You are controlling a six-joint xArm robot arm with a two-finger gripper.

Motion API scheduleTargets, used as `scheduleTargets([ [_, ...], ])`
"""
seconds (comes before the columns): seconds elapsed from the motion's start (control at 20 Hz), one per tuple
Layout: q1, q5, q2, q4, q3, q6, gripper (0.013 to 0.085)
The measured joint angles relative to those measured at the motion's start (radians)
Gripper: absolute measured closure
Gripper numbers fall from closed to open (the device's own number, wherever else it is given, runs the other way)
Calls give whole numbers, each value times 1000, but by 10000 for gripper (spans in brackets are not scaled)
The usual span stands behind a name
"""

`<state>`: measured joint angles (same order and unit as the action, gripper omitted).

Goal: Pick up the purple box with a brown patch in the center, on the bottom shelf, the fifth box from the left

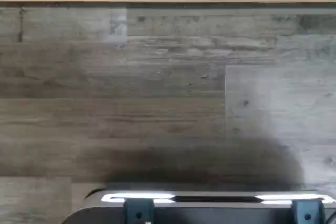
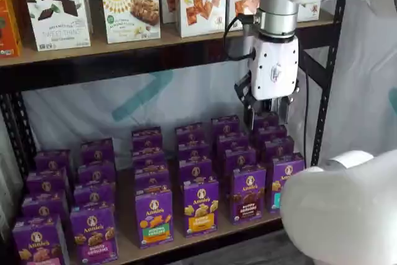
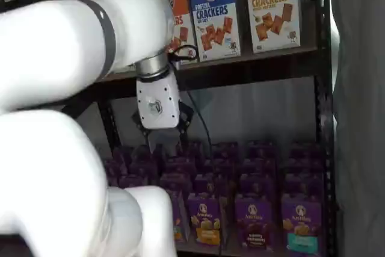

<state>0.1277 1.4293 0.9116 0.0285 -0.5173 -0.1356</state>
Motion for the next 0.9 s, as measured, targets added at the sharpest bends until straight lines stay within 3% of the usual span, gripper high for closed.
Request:
scheduleTargets([
  [0.1,-25,19,-13,43,-10,28,130],
  [0.25,-32,20,-16,57,-10,38,130],
  [0.9,-20,-77,-54,25,49,27,130],
])
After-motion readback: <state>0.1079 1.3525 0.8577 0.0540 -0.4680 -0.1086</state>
